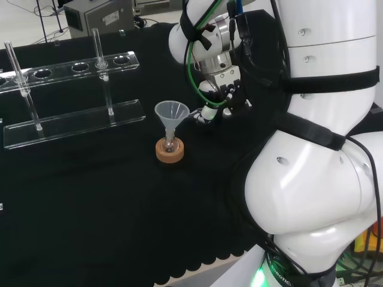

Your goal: Pick up the weighing funnel.

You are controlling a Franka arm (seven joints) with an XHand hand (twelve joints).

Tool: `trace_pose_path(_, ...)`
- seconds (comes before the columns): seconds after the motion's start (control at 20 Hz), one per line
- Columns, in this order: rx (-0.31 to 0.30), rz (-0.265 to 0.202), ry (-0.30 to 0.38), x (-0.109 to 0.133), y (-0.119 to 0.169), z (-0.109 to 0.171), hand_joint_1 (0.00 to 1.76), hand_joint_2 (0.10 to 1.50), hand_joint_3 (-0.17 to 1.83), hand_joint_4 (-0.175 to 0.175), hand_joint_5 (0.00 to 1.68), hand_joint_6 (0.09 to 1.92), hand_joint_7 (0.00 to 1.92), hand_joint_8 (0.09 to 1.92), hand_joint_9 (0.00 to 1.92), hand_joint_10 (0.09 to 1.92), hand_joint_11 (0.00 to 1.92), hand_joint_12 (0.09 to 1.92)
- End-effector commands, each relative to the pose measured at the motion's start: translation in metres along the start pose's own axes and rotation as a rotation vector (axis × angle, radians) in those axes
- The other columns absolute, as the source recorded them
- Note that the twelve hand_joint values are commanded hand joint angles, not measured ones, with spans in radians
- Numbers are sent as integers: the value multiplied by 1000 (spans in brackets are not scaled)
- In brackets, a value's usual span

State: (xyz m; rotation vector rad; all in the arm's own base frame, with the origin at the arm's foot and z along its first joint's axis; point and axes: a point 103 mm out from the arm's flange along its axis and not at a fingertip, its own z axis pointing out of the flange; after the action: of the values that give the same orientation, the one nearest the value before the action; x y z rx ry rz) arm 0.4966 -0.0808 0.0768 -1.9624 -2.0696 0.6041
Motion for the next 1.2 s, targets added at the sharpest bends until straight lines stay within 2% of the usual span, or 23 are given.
trace_pose_path(0.05,-23,2,-9,-5,5,2,818,625,638,-70,560,89,432,708,800,545,510,1288)
trace_pose_path(0.55,-25,-2,-12,-3,6,7,852,627,638,-57,674,153,448,712,809,550,531,1277)
trace_pose_path(0.85,-23,-8,-17,-4,9,11,857,631,635,-45,590,674,462,701,819,538,545,1264)
trace_pose_path(1.2,-28,-1,-24,2,9,10,862,636,640,-42,614,801,471,703,831,542,556,1263)
